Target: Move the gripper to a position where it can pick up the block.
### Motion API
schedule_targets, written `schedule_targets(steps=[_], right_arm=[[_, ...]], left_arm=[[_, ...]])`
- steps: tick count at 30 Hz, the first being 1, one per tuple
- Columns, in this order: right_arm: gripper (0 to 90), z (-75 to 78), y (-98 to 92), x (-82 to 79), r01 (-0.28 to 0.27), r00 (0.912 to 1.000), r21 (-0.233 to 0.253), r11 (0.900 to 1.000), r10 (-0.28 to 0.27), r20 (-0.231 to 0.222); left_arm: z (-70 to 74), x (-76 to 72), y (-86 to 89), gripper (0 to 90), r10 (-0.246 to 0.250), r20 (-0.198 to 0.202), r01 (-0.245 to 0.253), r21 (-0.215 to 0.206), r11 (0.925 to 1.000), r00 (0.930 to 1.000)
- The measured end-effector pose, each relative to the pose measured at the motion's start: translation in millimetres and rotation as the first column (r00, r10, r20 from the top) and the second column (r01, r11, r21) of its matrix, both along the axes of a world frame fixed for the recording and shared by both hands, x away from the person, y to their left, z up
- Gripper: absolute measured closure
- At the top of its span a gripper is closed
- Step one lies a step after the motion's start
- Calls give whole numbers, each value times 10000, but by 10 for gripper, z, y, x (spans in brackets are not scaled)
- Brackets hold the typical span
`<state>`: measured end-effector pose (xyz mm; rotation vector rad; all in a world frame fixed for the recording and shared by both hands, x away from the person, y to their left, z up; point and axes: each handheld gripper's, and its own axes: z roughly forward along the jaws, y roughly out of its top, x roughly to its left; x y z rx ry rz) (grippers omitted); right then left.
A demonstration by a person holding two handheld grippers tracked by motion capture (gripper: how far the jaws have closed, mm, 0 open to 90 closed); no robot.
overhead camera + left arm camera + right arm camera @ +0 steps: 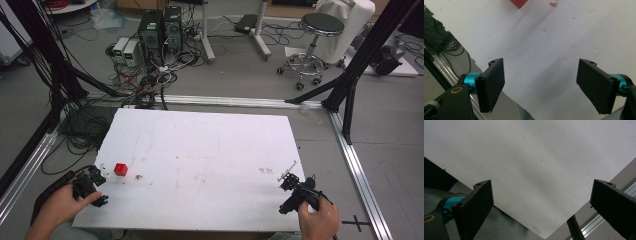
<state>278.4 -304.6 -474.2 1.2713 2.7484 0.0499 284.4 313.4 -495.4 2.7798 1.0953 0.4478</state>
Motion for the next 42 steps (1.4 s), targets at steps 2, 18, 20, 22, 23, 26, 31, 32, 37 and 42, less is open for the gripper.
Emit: schedule_targets(steps=[2, 18, 20, 22, 23, 26, 31, 32, 37, 42], right_arm=[[41, 2, 6, 4, -3, 10000, -32, 10000, 3, -5], [42, -17, 13, 13, -17, 9999, -101, 9999, 16, -115], [41, -18, 13, 13, -25, 9999, -112, 9999, 24, -113], [42, -16, 12, 10, -29, 10000, -126, 9999, 28, -95], [42, -16, 12, 10, -29, 10000, -126, 9999, 28, -95], [41, -15, -9, -3, 31, 10000, -77, 10000, -31, -58], [42, -21, -33, -12, 98, 9999, -26, 9999, -98, -69], [42, -24, -34, -15, 96, 9999, -32, 9999, -96, -64], [42, -15, -2, -11, -13, 10000, -44, 10000, 13, -51], [41, -21, -2, -13, -37, 10000, -16, 10000, 37, -44]], left_arm=[[-2, 0, -1, 230, 20, 28, -20, -8, 10000, 10000], [4, -3, -12, 230, -84, 105, 85, -76, 9999, 9999], [1, -1, -10, 230, -97, 139, 98, -38, 9999, 9999], [2, -4, -12, 230, -92, 127, 93, -68, 9999, 9999], [2, -4, -12, 230, -92, 127, 93, -68, 9999, 9999], [3, -10, -13, 230, -164, 106, 164, -25, 9999, 9998], [0, -18, -10, 231, -282, 79, 282, -21, 9996, 9996], [-1, -18, -7, 231, -396, 71, 396, 28, 9992, 9992], [5, 14, 4, 230, -972, -94, 973, 209, 9950, 9952], [29, 64, 18, 230, -1461, -280, 1472, 443, 9881, 9889]])
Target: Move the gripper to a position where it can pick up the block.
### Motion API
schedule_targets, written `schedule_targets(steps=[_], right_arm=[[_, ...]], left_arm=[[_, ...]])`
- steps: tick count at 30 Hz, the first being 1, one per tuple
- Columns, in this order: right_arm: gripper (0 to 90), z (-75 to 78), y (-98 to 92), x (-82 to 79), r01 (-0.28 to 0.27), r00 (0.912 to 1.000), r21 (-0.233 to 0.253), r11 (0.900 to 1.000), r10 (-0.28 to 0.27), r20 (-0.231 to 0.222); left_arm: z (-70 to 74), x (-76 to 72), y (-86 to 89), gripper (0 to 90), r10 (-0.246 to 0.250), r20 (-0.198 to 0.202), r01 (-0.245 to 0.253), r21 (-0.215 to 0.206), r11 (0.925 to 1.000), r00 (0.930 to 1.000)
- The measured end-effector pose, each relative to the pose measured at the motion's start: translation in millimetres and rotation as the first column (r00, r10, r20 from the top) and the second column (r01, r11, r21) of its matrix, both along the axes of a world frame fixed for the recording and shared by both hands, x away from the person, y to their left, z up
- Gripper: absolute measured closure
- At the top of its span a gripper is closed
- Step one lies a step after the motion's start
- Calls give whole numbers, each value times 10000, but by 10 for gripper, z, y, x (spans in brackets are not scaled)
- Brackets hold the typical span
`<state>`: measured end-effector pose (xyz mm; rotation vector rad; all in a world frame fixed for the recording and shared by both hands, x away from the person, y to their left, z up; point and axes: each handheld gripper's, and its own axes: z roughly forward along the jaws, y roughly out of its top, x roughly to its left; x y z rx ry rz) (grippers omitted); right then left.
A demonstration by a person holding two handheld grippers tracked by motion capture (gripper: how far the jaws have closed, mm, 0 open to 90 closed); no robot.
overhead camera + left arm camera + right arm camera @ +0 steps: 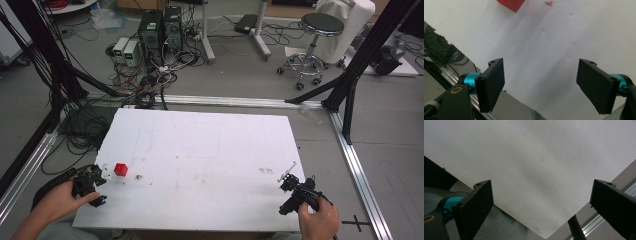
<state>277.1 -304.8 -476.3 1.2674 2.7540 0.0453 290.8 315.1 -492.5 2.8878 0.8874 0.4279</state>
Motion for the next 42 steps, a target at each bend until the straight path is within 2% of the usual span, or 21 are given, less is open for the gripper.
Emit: schedule_targets(steps=[2, 4, 9, 11, 12, 20, 21, 22, 23, 25, 28, 29, 31, 32, 34, 35, 36, 38, 39, 41, 42], right_arm=[[41, -1, -1, 1, 31, 10000, -4, 10000, -31, 12], [41, -4, -1, -1, 58, 10000, 27, 10000, -58, 25], [42, -1, -11, -1, 46, 10000, 35, 10000, -46, 33], [41, -2, -12, -1, 48, 10000, 48, 10000, -48, 29], [42, 0, -13, 1, 74, 10000, 54, 10000, -74, 18], [42, -3, -14, 2, 43, 10000, 59, 10000, -43, 16], [41, -3, -15, 3, 44, 10000, 60, 10000, -44, 19], [42, -3, -16, 3, 47, 10000, 56, 10000, -47, 3], [42, -3, -15, 2, 60, 10000, 61, 10000, -60, 18], [41, -3, -16, 2, 56, 10000, 60, 10000, -56, 13], [41, -3, -19, 4, 48, 10000, 69, 10000, -48, -24], [41, -3, -19, 4, 48, 10000, 69, 10000, -48, -24], [41, -4, -19, 4, 43, 10000, 72, 10000, -42, -17], [42, -4, -19, 4, 48, 10000, 65, 10000, -48, -10], [42, -5, -19, 4, 48, 10000, 78, 10000, -48, 2], [41, -4, -19, 6, 20, 10000, 71, 10000, -20, -28], [42, -6, -19, 9, -18, 10000, 80, 10000, 18, -22], [41, -7, -17, 11, -4, 10000, 72, 10000, 4, -18], [41, -8, -16, 11, 2, 10000, 76, 10000, -1, -40], [41, -12, -15, 13, -18, 10000, 67, 10000, 19, -17], [41, -11, -15, 15, -3, 10000, 62, 10000, 4, -34]], left_arm=[[5, 20, 6, 230, -90, -82, 89, -116, 9999, 9999], [29, 78, 27, 230, -566, -276, 566, 0, 9984, 9980], [51, 140, 41, 230, -1098, -393, 1106, 193, 9937, 9932], [63, 168, 42, 230, -1428, -349, 1439, 325, 9891, 9891], [87, 201, 41, 230, -1782, -391, 1801, 520, 9823, 9832], [155, 325, 28, 230, -2418, -400, 2442, 751, 9668, 9695], [164, 343, 26, 230, -2573, -405, 2598, 794, 9624, 9655], [177, 376, 22, 230, -2908, -390, 2932, 902, 9518, 9560], [189, 395, 19, 230, -3067, -430, 3095, 1003, 9456, 9508], [193, 411, 16, 230, -3158, -427, 3185, 973, 9429, 9479], [219, 481, -2, 230, -3506, -579, 3547, 945, 9302, 9347], [219, 481, -2, 230, -3506, -579, 3547, 945, 9302, 9347], [218, 531, -9, 230, -3790, -770, 3853, 987, 9175, 9222], [218, 531, -9, 230, -3790, -770, 3853, 987, 9175, 9222], [219, 558, -11, 230, -3982, -920, 4065, 1045, 9077, 9127], [209, 567, -11, 230, -4040, -867, 4115, 1022, 9057, 9106], [203, 588, -9, 230, -4164, -963, 4251, 1022, 8994, 9041], [202, 599, -7, 230, -4223, -984, 4314, 1048, 8961, 9011], [204, 625, -5, 230, -4313, -1055, 4413, 1042, 8913, 8960], [201, 634, -5, 230, -4353, -1034, 4448, 996, 8901, 8943], [206, 655, -7, 230, -4530, -1126, 4637, 1005, 8803, 8844]])
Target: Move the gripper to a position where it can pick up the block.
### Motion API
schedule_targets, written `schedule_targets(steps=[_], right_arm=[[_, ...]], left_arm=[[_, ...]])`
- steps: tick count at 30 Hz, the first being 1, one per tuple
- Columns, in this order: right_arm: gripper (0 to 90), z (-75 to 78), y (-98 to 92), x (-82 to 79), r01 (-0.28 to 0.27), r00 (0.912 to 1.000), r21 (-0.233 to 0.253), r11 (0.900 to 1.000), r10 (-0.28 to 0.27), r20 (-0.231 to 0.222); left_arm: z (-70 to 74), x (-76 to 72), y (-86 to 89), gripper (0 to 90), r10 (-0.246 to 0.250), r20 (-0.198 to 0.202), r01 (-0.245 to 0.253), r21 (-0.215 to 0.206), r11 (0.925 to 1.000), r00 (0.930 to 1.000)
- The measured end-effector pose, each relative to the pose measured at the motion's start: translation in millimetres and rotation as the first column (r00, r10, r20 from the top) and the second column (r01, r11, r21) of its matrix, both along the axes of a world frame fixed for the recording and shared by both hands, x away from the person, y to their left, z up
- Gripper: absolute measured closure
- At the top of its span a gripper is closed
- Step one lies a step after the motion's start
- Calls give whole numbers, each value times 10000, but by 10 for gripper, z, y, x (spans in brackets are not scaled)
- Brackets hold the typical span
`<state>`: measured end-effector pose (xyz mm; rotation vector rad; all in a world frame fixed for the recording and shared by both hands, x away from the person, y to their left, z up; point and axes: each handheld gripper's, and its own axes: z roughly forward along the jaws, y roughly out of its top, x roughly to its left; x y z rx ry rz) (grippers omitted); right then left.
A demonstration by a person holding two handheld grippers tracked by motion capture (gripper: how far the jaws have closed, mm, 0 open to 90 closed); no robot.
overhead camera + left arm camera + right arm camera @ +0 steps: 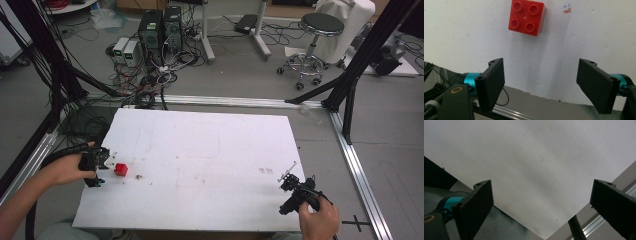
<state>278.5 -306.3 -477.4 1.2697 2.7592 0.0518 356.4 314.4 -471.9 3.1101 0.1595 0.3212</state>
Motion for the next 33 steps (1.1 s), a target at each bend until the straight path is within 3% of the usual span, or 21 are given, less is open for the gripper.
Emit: schedule_targets(steps=[11, 19, 22, 33], right_arm=[[41, -3, 3, 6, -17, 10000, -40, 10000, 17, -38], [42, -11, 6, 7, -32, 10000, -51, 10000, 32, -61], [42, -9, 7, 6, -30, 10000, -38, 10000, 29, -44], [42, -16, 13, 18, -110, 9999, -76, 9999, 109, -98]], left_arm=[[13, 104, -64, 229, -868, -301, 879, 376, 9954, 9958], [8, 169, -125, 229, -1276, -451, 1292, 360, 9910, 9908], [12, 213, -160, 229, -1664, -433, 1682, 424, 9848, 9851], [-59, 281, -266, 227, -1829, -694, 1864, 474, 9813, 9807]])
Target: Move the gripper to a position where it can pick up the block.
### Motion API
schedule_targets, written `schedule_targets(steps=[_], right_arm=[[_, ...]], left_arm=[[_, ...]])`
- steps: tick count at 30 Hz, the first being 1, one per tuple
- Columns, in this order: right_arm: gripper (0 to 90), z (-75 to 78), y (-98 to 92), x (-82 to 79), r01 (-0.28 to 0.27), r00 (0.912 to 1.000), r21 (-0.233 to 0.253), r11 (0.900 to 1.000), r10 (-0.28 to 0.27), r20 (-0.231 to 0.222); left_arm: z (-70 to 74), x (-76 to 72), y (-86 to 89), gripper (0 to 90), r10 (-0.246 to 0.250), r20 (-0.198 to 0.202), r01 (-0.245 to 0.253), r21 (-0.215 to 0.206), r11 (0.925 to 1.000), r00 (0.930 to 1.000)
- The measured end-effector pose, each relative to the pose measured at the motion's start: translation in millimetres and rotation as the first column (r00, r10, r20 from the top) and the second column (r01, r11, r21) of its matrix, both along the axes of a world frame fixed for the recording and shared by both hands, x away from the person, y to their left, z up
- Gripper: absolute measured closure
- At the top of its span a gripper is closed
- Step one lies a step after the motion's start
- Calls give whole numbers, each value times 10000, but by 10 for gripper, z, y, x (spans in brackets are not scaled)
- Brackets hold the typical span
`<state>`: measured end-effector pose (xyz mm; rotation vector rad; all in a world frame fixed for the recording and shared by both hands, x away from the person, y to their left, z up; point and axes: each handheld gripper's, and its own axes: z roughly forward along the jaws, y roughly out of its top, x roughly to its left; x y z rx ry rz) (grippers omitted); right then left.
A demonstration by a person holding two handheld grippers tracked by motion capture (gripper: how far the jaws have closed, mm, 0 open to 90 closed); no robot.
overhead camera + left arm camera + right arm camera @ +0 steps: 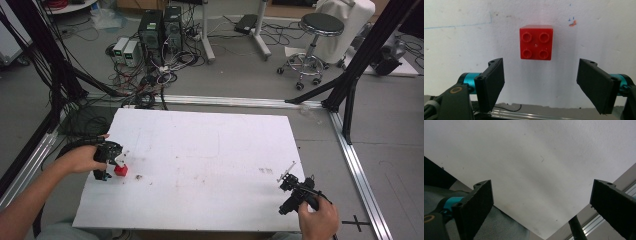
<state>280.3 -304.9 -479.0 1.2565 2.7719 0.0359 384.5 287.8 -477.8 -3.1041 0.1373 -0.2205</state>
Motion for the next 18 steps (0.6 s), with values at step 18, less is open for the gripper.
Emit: schedule_targets(steps=[18], right_arm=[[41, -20, 10, 15, -24, 9999, -82, 10000, 24, -106]], left_arm=[[-193, 103, -123, 227, -520, -514, 529, 175, 9984, 9973]])
